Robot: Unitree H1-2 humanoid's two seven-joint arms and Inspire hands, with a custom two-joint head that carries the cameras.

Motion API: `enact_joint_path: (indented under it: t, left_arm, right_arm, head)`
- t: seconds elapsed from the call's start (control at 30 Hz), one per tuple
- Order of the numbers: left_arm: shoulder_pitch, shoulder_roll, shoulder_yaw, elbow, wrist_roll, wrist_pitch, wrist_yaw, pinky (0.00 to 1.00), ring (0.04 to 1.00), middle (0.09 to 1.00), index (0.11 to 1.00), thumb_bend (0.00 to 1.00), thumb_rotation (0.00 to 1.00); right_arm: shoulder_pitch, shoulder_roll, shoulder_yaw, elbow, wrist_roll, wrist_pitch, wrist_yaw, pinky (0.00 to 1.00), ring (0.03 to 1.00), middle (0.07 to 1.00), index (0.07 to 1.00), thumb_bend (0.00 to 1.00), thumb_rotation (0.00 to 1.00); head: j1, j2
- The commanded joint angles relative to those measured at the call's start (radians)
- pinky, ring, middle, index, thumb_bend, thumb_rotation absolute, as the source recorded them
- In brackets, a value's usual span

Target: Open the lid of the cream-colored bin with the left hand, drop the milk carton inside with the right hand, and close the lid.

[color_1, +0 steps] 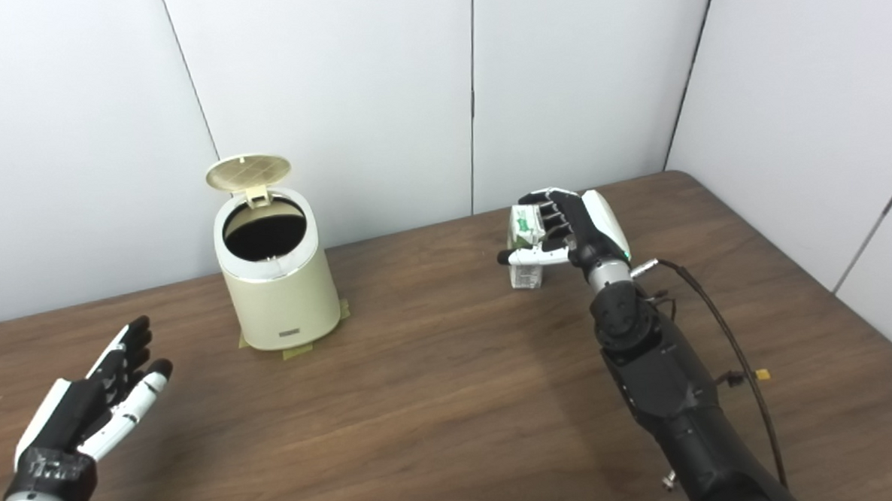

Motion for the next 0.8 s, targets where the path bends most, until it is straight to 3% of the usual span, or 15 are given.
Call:
enact_joint_path:
  t: [0.0,0.1,0.13,0.23,0.37,0.57,0.77]
  left_arm:
    - [-0.040,0.010,0.002,-0.021,0.003,-0.018,0.013,1.00,1.000,1.000,1.000,0.30,0.48]
    - [-0.043,0.010,0.003,-0.021,0.010,-0.014,0.015,1.00,1.000,0.993,1.000,0.30,0.47]
    - [-0.043,0.009,0.004,-0.021,0.011,-0.013,0.016,1.00,0.998,0.992,1.000,0.30,0.48]
    - [-0.042,0.001,0.009,-0.022,0.003,-0.011,0.018,1.00,1.000,0.989,1.000,0.29,0.46]
    - [-0.042,0.005,0.001,-0.020,0.016,-0.015,0.020,1.00,1.000,0.990,1.000,0.28,0.46]
    - [-0.041,-0.006,0.006,-0.018,-0.004,-0.016,0.018,1.00,0.999,0.998,1.000,0.28,0.44]
    - [-0.031,-0.025,0.016,-0.019,-0.031,-0.016,0.019,1.00,1.000,1.000,1.000,0.31,0.43]
  right_arm:
    - [-0.050,-0.033,0.000,-0.008,-0.016,-0.044,-0.017,0.50,0.573,0.624,0.670,0.86,0.16]
    - [-0.049,-0.032,0.000,-0.012,-0.023,-0.047,-0.019,0.48,0.539,0.590,0.655,0.82,0.04]
    - [-0.048,-0.032,0.000,-0.015,-0.024,-0.050,-0.020,0.50,0.526,0.529,0.645,0.67,0.02]
    - [-0.044,-0.029,-0.005,-0.025,-0.024,-0.054,-0.024,0.50,0.457,0.474,0.572,0.54,0.00]
    - [-0.037,-0.029,-0.010,-0.035,-0.020,-0.054,-0.021,0.45,0.428,0.484,0.514,0.52,0.00]
    - [-0.022,-0.022,-0.014,-0.050,-0.028,-0.062,-0.042,0.45,0.420,0.496,0.501,0.52,0.00]
    - [-0.001,0.011,-0.011,-0.122,-0.118,-0.056,-0.155,0.41,0.410,0.508,0.498,0.52,0.00]
  head:
    - [-0.002,-0.001]
    - [-0.004,-0.003]
    - [-0.004,-0.003]
    - [-0.004,-0.003]
    - [-0.004,-0.003]
    - [0.013,-0.008]
    - [0.036,-0.008]
